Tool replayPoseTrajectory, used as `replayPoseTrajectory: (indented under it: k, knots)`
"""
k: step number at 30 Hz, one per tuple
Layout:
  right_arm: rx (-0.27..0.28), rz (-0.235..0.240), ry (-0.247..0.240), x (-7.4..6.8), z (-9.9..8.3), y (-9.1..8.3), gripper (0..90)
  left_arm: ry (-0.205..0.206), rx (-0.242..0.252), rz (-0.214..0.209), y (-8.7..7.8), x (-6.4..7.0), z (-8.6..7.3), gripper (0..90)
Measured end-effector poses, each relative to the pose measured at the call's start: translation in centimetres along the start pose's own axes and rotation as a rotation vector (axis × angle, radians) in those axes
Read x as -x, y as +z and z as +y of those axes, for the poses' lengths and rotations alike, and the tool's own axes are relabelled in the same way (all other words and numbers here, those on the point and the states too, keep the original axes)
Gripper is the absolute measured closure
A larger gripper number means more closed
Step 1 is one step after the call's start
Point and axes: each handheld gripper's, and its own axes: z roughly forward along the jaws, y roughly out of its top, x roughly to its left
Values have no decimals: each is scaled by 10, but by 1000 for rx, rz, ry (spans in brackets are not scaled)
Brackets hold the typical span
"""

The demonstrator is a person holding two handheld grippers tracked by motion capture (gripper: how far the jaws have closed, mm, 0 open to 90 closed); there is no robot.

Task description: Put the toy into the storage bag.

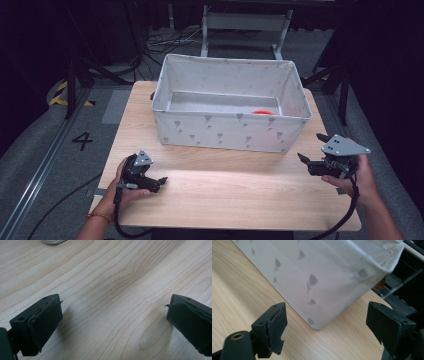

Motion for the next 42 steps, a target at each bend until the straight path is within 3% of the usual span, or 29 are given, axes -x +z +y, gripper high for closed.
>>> replayPoseTrajectory:
  k: [5, 15, 25, 28, 31, 37, 42]
  knots:
    - [-51, 2, 0, -5, -18, 8, 169, 0, 0, 0, 0, 0, 0, 5]
    - [-113, 26, 45, -11, -48, 20, 169, -6, 2, 3, 0, 1, 0, 5]
    - [-155, 61, 120, -16, -88, 30, 169, -8, 3, 3, 0, 1, 0, 5]
    - [-165, 59, 163, -16, -101, 31, 177, -6, 1, 2, 0, 0, 0, 5]
    - [-158, 75, 262, -14, -117, 31, 189, 2, -1, -3, 0, -1, 0, 3]
    - [-160, 86, 347, -14, -140, 30, 185, 3, -2, -5, 0, -1, 0, 2]
    - [-164, 58, 374, -14, -144, 27, 157, 2, -3, 0, 0, -1, 1, 2]
